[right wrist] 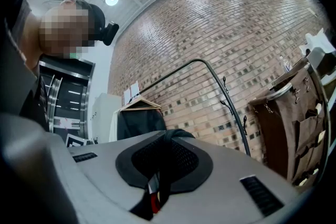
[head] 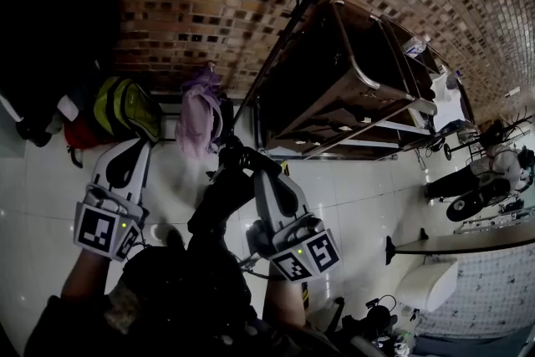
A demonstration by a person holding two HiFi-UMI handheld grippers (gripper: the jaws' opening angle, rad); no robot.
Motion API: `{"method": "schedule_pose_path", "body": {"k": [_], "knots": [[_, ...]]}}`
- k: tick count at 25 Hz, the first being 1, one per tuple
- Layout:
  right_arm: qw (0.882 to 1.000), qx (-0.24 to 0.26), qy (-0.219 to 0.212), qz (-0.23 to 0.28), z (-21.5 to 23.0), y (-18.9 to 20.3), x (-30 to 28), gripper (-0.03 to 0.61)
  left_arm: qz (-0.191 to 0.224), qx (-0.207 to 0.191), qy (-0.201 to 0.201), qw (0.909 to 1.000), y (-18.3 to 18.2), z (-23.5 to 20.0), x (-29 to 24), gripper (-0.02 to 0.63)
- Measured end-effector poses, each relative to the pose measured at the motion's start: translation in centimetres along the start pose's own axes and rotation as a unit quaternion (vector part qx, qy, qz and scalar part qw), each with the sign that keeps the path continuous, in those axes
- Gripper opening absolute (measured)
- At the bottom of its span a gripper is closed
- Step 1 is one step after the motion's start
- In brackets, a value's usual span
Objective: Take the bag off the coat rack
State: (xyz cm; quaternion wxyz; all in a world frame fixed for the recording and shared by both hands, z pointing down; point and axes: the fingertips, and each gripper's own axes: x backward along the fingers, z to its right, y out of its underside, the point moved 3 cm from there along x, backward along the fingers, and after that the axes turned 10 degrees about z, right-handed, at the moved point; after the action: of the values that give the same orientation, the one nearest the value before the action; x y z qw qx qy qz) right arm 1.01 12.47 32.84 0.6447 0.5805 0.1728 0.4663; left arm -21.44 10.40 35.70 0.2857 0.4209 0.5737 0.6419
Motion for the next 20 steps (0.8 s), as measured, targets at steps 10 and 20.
{"method": "schedule_pose_path", "body": {"k": [10, 20], "knots": [[1.000, -0.008, -0.011, -0.005, 1.0, 0.1, -1.4, 0.026, -0.002, -0.003, -0.006, 1.0000, 0.2, -0.5, -2.1, 0.035], [1.000, -0.008, -0.023, -0.007, 1.4, 0.2, -1.3, 0.025, -0.004, 0.000, -0.003, 1.0000, 0.6, 0.2, -3.2, 0.035]]}}
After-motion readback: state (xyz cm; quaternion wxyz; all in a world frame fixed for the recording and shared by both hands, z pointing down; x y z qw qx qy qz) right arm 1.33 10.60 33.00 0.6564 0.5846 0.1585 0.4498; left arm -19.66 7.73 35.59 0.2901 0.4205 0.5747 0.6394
